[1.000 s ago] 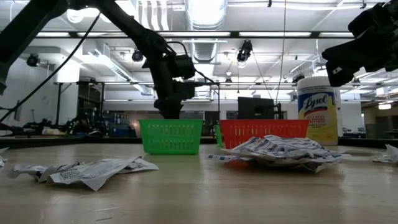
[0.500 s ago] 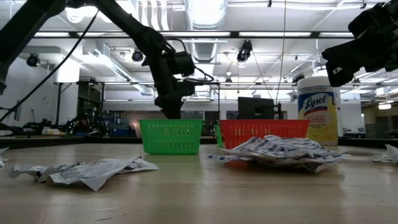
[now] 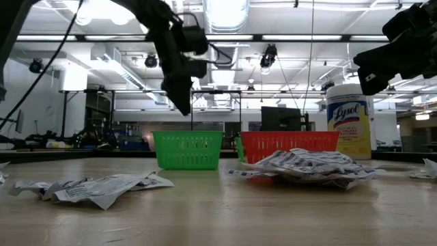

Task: Pick & Place First Aid Supplies
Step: Put the blue alcohol pad into the yellow bin

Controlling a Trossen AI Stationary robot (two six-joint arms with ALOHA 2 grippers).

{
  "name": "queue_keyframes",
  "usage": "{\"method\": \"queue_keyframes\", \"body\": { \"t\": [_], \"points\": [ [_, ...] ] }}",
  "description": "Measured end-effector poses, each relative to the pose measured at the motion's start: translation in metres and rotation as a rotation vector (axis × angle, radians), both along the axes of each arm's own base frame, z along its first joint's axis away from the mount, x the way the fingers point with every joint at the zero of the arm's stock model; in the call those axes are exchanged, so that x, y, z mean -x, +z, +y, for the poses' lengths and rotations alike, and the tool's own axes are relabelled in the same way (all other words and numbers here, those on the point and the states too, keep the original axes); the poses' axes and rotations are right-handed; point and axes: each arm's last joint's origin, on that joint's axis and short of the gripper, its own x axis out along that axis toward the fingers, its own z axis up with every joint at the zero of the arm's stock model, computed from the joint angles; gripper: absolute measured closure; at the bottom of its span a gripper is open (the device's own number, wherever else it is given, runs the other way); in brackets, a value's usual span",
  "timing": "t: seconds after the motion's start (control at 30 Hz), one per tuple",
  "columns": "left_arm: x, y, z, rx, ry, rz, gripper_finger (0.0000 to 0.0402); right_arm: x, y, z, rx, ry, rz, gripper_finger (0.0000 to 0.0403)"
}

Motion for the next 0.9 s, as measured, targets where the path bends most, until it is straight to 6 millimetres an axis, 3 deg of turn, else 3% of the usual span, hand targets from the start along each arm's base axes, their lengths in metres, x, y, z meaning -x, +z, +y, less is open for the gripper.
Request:
{"method": "queue_keyframes", "body": {
  "t": [0.27,0.57,0.9],
  "points": [
    [-0.002,0.013,-0.080,0.123,0.030,0.038,0.0252,0.000,0.000,0.000,0.000,0.000,0.000,0.0374],
    [-0.005,0.000,-0.169,0.231,0.076,0.080,0.0252,0.000,0.000,0.000,0.000,0.000,0.000,0.0374],
    [0.005,-0.013,-0.233,0.280,0.065,0.113,0.0252,0.000,0.000,0.000,0.000,0.000,0.000,0.0374]
  ]
}}
